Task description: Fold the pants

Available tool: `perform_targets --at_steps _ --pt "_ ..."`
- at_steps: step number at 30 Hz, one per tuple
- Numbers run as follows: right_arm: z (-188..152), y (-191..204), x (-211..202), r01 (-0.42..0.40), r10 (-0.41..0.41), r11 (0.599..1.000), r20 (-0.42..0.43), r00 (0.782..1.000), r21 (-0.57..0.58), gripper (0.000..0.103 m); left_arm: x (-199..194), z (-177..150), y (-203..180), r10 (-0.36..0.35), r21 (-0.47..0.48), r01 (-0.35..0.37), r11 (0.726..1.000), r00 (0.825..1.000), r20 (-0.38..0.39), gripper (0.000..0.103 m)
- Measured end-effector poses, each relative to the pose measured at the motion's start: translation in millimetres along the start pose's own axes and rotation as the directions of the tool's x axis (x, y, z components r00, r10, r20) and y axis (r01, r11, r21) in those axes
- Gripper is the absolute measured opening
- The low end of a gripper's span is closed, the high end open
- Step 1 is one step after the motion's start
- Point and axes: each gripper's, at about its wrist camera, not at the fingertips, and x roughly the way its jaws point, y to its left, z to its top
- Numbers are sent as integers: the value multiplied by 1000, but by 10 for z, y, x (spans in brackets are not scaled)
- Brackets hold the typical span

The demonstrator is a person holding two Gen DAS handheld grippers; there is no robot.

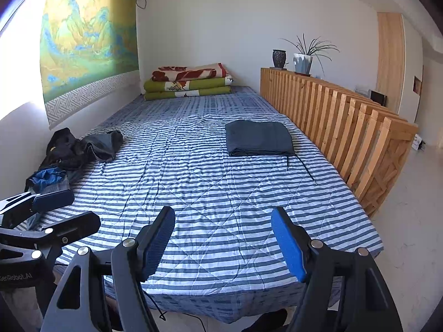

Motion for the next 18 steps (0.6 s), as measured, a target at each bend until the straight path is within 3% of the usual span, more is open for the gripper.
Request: perform_targets --at_steps 18 --pt "-21 -231 639 80 -76 995 -65 995 54 68 751 210 233 3 -34 -5 999 998 -58 82"
